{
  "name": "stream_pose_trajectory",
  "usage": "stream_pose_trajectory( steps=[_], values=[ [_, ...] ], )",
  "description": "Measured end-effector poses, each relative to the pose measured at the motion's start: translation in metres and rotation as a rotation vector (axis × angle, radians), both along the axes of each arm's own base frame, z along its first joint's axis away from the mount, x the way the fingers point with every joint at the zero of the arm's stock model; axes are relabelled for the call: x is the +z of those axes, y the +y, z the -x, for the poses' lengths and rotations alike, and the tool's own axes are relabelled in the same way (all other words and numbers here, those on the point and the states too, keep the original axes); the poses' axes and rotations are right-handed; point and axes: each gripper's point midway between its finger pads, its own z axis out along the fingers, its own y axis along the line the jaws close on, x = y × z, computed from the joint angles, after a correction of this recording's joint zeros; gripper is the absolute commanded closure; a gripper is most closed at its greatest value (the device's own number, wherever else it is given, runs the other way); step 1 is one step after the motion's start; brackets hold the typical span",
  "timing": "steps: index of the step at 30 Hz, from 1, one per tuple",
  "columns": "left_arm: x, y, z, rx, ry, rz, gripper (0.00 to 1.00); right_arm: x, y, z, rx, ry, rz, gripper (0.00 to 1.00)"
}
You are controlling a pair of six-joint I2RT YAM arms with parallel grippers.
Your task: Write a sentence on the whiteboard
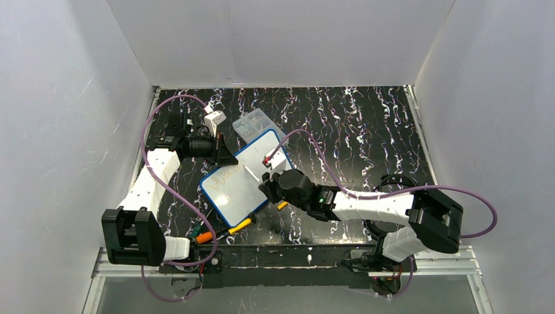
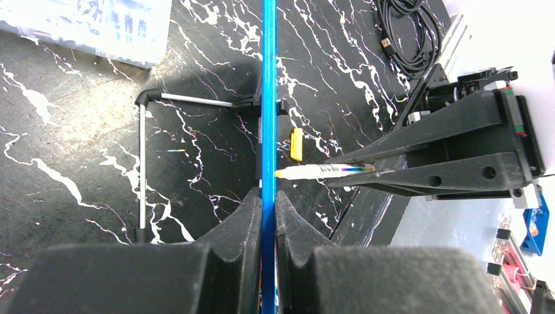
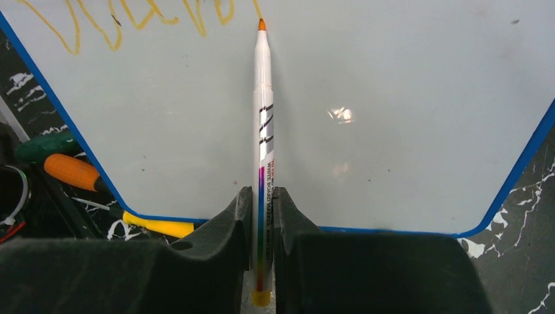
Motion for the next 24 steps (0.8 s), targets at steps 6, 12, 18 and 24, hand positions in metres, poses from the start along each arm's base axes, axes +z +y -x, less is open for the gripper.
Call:
stream_pose_trajectory(
  steps=[6, 12, 18, 24],
  values=[
    [0.000, 0.000, 0.000, 0.000, 0.000, 0.000, 1.00, -0.011, -0.007, 0.003, -0.004, 0.021, 0.026, 0.99],
    [0.000, 0.000, 0.000, 0.000, 0.000, 0.000, 1.00, -0.010, -0.007, 0.003, -0.004, 0.019, 0.025, 0.99],
    [0.000, 0.000, 0.000, 0.000, 0.000, 0.000, 1.00, 0.001, -0.001, -0.001, -0.006, 0.000, 0.009, 0.99],
    [0.000, 0.000, 0.000, 0.000, 0.000, 0.001, 1.00, 0.009, 0.004, -0.004, -0.011, -0.009, -0.007, 0.99]
  ],
)
